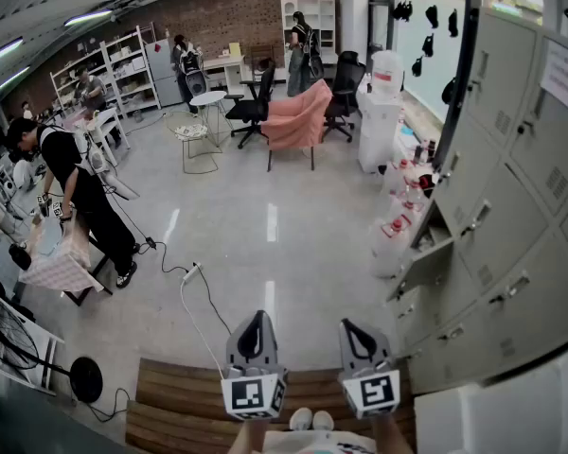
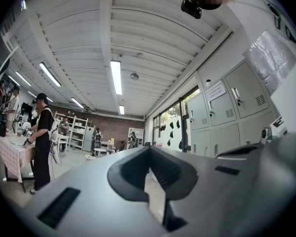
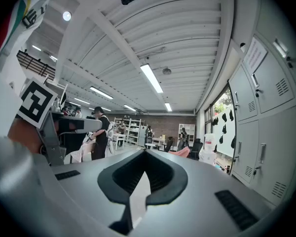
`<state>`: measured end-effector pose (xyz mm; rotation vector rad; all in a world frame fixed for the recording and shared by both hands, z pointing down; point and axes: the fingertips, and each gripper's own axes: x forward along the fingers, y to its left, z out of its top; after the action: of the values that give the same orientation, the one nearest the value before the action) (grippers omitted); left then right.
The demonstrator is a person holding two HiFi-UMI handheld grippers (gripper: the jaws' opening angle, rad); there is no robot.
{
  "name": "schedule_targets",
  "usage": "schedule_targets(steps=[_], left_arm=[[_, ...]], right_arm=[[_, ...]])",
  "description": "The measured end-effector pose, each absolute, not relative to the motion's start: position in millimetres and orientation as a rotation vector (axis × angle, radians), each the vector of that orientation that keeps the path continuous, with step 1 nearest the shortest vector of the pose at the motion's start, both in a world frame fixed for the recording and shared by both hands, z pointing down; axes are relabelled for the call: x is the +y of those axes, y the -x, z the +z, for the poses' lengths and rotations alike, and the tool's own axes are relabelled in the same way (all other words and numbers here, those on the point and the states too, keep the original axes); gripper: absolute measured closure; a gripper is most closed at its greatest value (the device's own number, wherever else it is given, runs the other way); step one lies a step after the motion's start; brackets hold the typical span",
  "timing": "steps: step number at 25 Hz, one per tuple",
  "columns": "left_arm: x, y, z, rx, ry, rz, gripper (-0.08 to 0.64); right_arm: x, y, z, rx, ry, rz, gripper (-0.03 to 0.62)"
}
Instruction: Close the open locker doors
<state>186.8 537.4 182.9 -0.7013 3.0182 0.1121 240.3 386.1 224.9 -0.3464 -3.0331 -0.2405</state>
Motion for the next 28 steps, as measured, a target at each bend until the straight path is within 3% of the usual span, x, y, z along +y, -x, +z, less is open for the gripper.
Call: schedule_targets(steps=[22,23,25,28], left_arm=[[540,-203,191,3.014,0.788,0.150,0.551],[536,-205,191,3.013,0.816,0.160,0.536],[528,-208,190,3.009,0.863,0.197,0.382],[520,-213,184,2.966,0.899,0.196,0.261]], right_arm=[[384,-261,238,-3.013,0.310,-0.132,0.586],[382,-263,238,-3.012,0.307,-0.122,0.586],[380,-267,237,-3.015,0.300,-0.101,0.586],[380,-269,237,-3.022,0.292,-0.085,0.586]])
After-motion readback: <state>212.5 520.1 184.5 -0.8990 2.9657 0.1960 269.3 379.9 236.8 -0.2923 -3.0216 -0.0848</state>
